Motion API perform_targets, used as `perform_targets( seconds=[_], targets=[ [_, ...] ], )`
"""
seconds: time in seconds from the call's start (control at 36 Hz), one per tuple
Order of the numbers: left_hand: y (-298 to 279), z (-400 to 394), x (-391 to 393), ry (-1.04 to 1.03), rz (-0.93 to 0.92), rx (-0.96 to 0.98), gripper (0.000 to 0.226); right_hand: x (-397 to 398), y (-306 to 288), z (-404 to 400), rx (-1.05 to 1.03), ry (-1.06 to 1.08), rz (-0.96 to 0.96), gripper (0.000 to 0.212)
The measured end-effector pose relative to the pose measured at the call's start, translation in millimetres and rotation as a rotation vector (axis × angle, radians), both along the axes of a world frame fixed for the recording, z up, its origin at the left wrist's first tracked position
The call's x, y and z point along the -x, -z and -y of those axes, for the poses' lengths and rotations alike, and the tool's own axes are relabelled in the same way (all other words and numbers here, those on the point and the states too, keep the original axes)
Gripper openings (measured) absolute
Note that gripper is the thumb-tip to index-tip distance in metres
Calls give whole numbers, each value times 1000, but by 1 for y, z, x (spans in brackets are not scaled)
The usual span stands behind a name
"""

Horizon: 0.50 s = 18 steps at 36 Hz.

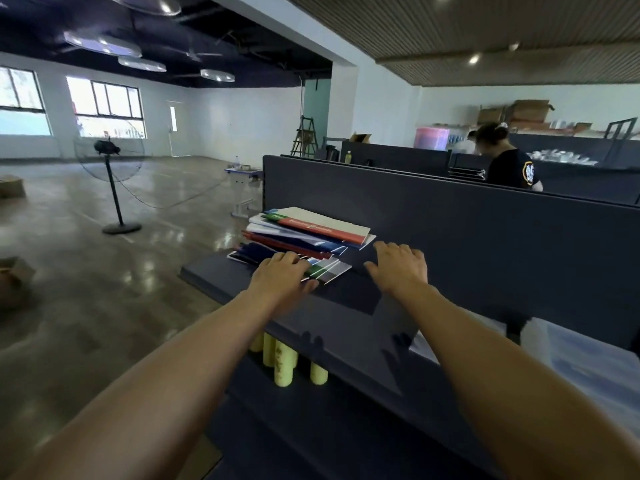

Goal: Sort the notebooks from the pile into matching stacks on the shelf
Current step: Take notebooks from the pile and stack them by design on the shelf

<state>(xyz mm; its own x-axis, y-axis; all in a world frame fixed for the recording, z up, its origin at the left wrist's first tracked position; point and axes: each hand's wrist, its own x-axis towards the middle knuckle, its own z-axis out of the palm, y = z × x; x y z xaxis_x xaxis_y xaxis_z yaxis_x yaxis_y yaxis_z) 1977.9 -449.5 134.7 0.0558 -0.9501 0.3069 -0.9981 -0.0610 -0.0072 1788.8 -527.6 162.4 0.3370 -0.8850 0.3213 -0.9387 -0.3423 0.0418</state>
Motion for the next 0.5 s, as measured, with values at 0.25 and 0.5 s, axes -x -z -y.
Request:
perform_targets(
  seconds=[0.25, 0.5],
  targets=[
    [-3, 60, -20, -3, -3, 64, 43, -30, 7, 63, -55, -32, 29, 53],
    [-8, 96, -44, 41, -50, 123, 41, -58, 13, 102, -53, -116, -181, 74]
  ],
)
